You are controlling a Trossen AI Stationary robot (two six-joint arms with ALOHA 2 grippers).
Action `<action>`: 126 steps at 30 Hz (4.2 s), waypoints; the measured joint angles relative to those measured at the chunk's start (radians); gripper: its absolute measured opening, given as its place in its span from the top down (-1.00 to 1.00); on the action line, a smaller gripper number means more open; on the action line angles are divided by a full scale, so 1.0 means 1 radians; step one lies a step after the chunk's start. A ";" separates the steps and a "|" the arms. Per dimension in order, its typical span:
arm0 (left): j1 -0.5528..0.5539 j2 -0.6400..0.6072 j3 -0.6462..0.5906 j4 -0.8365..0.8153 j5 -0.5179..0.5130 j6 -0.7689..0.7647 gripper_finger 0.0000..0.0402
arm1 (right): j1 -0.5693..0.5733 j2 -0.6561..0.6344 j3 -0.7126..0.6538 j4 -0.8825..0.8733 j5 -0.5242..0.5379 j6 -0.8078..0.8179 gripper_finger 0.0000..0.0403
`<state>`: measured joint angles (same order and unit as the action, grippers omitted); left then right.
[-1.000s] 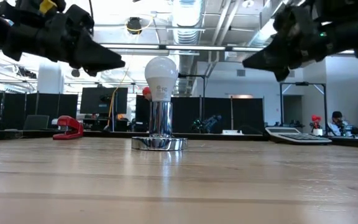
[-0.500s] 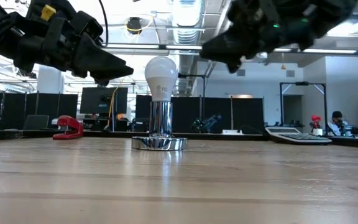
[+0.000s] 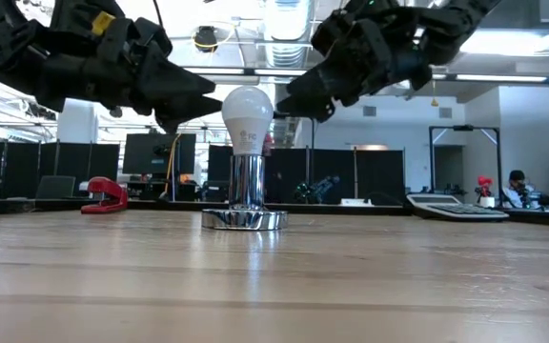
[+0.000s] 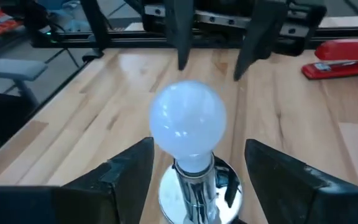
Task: Screw lightbulb
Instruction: Insert the lightbulb into the silver lamp socket
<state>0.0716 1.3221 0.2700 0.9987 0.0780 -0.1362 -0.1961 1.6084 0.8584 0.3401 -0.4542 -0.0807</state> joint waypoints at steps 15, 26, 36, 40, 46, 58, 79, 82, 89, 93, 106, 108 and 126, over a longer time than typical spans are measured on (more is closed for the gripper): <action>-0.019 0.104 0.070 -0.007 -0.011 0.063 -0.04 | -0.022 0.115 0.078 0.015 -0.115 -0.049 -0.29; 0.008 0.104 0.070 -0.016 -0.012 0.063 -0.03 | -0.018 0.115 0.095 0.016 -0.104 -0.054 -0.06; 0.030 0.104 0.069 -0.017 0.003 0.064 -0.03 | 0.025 0.111 0.095 0.008 0.002 -0.041 0.15; 0.040 0.104 0.068 -0.015 0.003 0.068 -0.03 | 0.035 0.111 0.095 0.005 0.030 -0.010 0.14; 0.045 0.104 0.068 -0.013 0.002 0.101 -0.03 | 0.048 0.110 0.095 -0.013 0.048 0.026 0.14; 0.073 0.103 0.068 -0.011 0.000 0.148 -0.03 | 0.071 0.110 0.095 -0.039 0.122 0.062 0.14; 0.151 0.104 0.070 -0.017 -0.057 0.203 -0.03 | 0.149 0.030 0.093 -0.154 0.254 0.119 0.14; 0.167 0.106 0.071 -0.020 -0.047 0.203 -0.03 | 0.174 0.060 0.089 -0.163 0.252 0.133 0.14; 0.201 0.105 0.071 -0.016 -0.020 0.195 -0.03 | 0.209 0.072 0.093 -0.136 0.359 0.152 0.14; 0.217 0.101 0.071 -0.022 -0.013 0.180 -0.03 | 0.207 0.065 0.092 -0.131 0.368 0.152 0.14; 0.226 -0.171 0.069 -0.418 -0.005 0.187 -0.03 | 0.173 0.058 0.092 -0.167 0.380 0.152 0.14; 0.226 -0.212 0.069 -0.475 -0.005 0.182 -0.03 | 0.167 0.057 0.093 -0.162 0.379 0.145 0.14; 0.077 -0.088 -0.009 -0.222 0.022 0.068 -0.03 | 0.033 0.057 0.093 -0.107 0.164 0.029 0.27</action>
<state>0.1486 1.2342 0.2615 0.7763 0.0995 -0.0680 -0.1629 1.6650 0.9516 0.2326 -0.2901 -0.0520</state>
